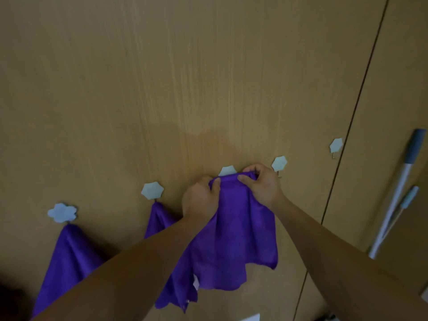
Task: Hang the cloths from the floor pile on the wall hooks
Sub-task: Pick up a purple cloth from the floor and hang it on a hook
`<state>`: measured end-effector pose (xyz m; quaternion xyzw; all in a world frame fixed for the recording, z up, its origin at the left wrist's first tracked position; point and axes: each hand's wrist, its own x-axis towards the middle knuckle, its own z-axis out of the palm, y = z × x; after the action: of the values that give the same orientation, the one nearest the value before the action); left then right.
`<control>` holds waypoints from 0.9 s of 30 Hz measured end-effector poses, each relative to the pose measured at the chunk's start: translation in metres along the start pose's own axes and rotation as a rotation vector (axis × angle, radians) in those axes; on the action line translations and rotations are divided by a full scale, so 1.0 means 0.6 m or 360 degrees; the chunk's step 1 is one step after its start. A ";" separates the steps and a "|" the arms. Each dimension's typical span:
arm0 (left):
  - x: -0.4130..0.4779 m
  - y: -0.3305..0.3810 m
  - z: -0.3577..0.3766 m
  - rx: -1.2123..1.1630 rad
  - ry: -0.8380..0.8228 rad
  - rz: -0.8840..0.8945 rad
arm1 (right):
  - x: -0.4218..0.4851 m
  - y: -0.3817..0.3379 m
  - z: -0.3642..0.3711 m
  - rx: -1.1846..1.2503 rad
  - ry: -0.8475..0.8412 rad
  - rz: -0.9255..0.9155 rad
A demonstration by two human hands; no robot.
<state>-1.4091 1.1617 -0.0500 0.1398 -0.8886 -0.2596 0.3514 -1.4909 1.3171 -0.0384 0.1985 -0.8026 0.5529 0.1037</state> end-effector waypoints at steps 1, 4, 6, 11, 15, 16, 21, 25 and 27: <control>0.001 -0.001 0.004 0.0068 0.0011 -0.0028 | 0.003 0.005 0.006 -0.0016 0.0033 0.0044; -0.005 -0.004 0.016 0.0169 -0.0012 -0.0082 | 0.004 0.020 0.024 -0.0010 0.0081 0.0174; -0.010 -0.008 0.022 0.0156 -0.0066 -0.0165 | 0.001 0.030 0.029 0.0079 0.0080 0.0288; -0.011 -0.011 0.047 -0.0211 -0.0374 -0.0478 | -0.009 0.043 0.034 0.0123 0.0031 0.0497; -0.015 -0.009 0.053 -0.0596 -0.0755 -0.0941 | -0.017 0.047 0.030 -0.0155 -0.0146 0.0555; -0.015 -0.010 0.051 -0.0572 -0.0815 -0.0924 | -0.019 0.045 0.027 -0.0252 -0.0202 0.0565; -0.034 -0.005 0.038 0.0501 -0.0593 -0.0237 | -0.035 0.045 0.032 -0.1085 -0.0073 0.0244; -0.066 -0.007 0.048 0.0610 -0.0180 0.0393 | -0.057 0.056 0.044 -0.0774 0.0034 -0.0354; -0.066 -0.011 0.051 0.0270 -0.0215 0.0418 | -0.065 0.058 0.045 -0.0476 -0.0226 -0.0338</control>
<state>-1.4019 1.1848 -0.0945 0.0338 -0.9395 -0.1443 0.3088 -1.4693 1.3105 -0.0926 0.3031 -0.8556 0.3981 0.1329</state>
